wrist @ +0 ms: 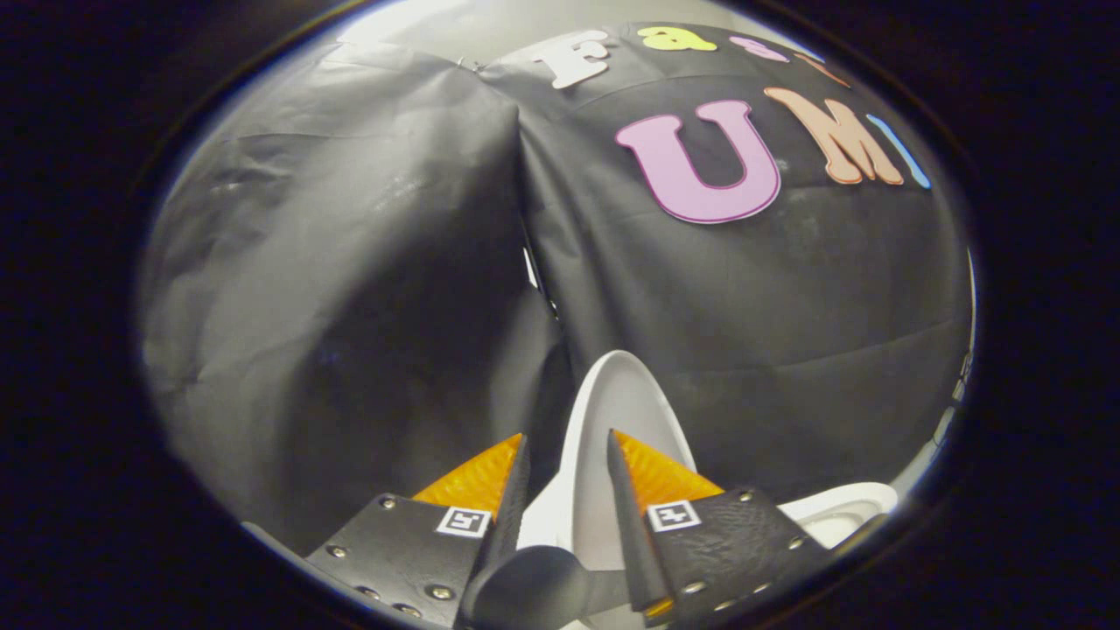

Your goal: Open the toilet lid.

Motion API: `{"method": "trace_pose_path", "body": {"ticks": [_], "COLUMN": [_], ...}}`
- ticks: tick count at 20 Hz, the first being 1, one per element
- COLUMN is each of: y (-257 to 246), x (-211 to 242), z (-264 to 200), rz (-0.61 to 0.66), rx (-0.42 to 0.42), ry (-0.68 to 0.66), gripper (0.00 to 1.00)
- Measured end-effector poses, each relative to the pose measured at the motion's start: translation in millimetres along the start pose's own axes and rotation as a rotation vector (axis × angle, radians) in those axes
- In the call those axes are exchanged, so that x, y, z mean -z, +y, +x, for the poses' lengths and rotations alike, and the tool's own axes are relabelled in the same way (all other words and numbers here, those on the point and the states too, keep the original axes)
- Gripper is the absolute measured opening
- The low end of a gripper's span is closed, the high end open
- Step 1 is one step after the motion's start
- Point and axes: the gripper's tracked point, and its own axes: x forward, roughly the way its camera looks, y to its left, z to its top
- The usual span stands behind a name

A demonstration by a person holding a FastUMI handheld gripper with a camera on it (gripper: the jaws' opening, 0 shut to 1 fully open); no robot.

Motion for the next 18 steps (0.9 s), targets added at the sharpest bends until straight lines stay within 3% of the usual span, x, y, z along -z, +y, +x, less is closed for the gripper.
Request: {"method": "trace_pose_path", "body": {"ticks": [4,6,12,18], "y": [0.1,-5.2,-50.1,-156.7], "x": [-35.8,-65.9,-150.7,-193.2], "z": [-18.4,-29.3,-74.1,-134.5], "rz": [-0.011,-0.008,-0.022,-0.117], "rx": [-0.007,-0.007,0.051,0.259], "ry": [-0.067,-0.129,-0.286,-0.338], "gripper": [0.73,0.76,0.76,0.76]}}
